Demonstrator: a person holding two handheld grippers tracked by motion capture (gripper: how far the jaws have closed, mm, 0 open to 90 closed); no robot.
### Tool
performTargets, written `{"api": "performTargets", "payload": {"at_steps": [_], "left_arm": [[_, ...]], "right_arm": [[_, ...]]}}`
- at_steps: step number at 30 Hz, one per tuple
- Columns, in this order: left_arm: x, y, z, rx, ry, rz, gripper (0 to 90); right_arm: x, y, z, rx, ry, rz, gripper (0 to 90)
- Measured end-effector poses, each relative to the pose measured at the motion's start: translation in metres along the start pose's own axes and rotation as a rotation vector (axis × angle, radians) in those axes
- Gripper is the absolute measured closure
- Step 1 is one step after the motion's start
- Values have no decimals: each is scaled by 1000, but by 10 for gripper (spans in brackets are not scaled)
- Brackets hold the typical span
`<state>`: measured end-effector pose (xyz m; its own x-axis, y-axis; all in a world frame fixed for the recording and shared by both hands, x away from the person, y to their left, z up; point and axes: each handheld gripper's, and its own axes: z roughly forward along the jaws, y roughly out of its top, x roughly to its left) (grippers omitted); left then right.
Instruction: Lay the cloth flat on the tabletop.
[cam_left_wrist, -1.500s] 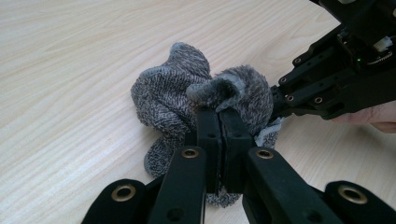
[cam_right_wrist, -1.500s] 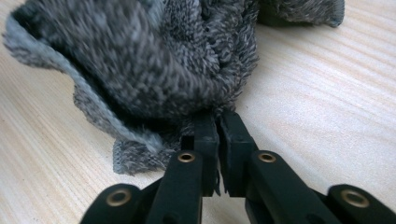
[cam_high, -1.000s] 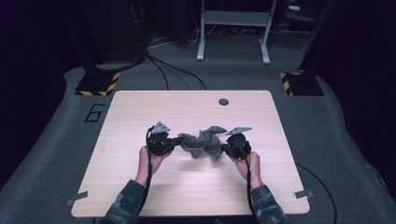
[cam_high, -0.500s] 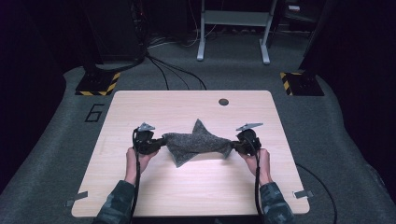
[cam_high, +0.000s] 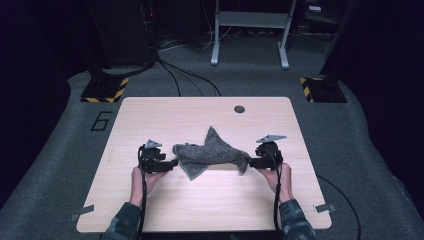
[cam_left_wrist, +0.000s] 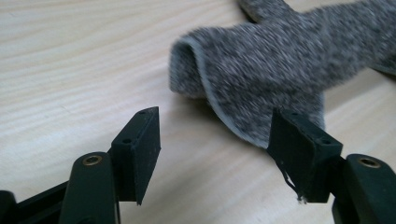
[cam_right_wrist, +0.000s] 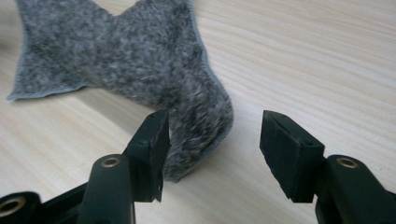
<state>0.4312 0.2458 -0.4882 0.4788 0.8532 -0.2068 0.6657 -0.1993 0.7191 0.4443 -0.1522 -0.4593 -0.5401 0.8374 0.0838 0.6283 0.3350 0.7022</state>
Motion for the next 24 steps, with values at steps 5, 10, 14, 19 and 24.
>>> {"api": "performTargets", "payload": {"at_steps": [5, 10, 14, 19, 24], "left_arm": [[-19, -15, 1, 22, -18, 85, 324], [-41, -25, 10, 30, -34, 125, 321], [-50, -26, 16, 43, -35, 163, 321], [-61, -24, 24, 83, -17, 239, 351], [-62, -23, 31, 80, 8, 235, 443]], "right_arm": [[11, -17, 0, 10, -4, -9, 413], [16, -40, 10, 32, -7, -15, 442], [20, -44, 16, 36, -6, -17, 454], [28, -43, 24, 46, -28, -51, 481], [30, -41, 32, 49, -41, -41, 550]]}}
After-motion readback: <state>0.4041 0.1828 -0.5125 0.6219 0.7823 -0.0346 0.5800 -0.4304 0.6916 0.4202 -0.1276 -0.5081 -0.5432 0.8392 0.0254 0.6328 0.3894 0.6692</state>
